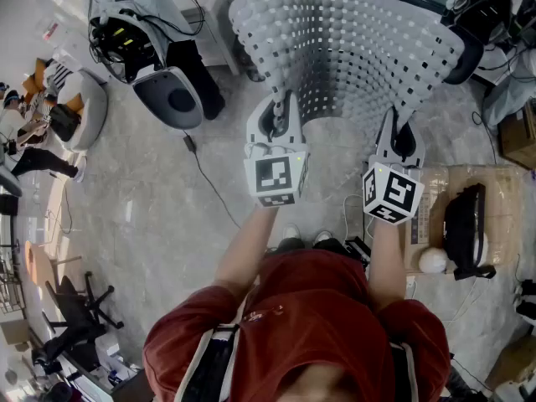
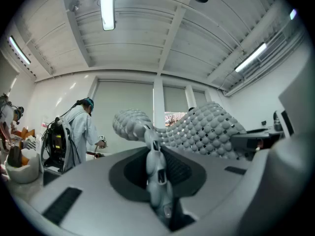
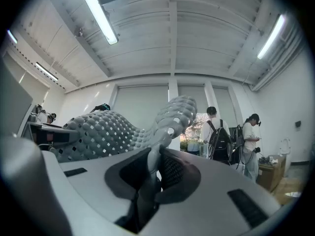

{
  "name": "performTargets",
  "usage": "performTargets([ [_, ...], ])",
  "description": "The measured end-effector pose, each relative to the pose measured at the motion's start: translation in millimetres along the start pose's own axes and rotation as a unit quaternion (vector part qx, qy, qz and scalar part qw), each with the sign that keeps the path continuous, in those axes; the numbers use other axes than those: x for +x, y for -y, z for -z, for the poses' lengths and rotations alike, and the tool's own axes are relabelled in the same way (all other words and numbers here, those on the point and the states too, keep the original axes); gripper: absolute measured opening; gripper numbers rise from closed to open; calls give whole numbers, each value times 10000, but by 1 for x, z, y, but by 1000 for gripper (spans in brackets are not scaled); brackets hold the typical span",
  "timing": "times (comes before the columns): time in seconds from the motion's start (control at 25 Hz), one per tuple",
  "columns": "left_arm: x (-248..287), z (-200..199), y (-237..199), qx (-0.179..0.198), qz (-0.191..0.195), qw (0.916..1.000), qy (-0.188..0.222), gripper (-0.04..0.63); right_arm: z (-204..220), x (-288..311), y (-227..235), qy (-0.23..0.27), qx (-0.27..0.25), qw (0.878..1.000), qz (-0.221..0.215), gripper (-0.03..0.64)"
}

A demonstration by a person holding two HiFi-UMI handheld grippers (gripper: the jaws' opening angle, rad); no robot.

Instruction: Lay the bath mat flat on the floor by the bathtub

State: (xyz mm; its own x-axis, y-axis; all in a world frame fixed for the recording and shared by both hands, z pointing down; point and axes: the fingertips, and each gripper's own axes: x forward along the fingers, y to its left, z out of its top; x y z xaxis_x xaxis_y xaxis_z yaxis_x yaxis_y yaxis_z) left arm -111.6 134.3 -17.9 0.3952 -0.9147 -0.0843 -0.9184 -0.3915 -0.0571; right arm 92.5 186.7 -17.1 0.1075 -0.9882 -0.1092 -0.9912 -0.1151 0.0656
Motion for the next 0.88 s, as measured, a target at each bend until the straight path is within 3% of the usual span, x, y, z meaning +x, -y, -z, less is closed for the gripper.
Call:
performTargets([
  [0.44, -4, -4, -5, 104, 28, 9999, 41, 57, -5, 0, -15, 96, -80, 9999, -33, 48],
  [0.88, 3, -3, 23, 186, 89, 9998, 73, 57, 3, 0, 11, 109, 72, 9999, 13, 51],
])
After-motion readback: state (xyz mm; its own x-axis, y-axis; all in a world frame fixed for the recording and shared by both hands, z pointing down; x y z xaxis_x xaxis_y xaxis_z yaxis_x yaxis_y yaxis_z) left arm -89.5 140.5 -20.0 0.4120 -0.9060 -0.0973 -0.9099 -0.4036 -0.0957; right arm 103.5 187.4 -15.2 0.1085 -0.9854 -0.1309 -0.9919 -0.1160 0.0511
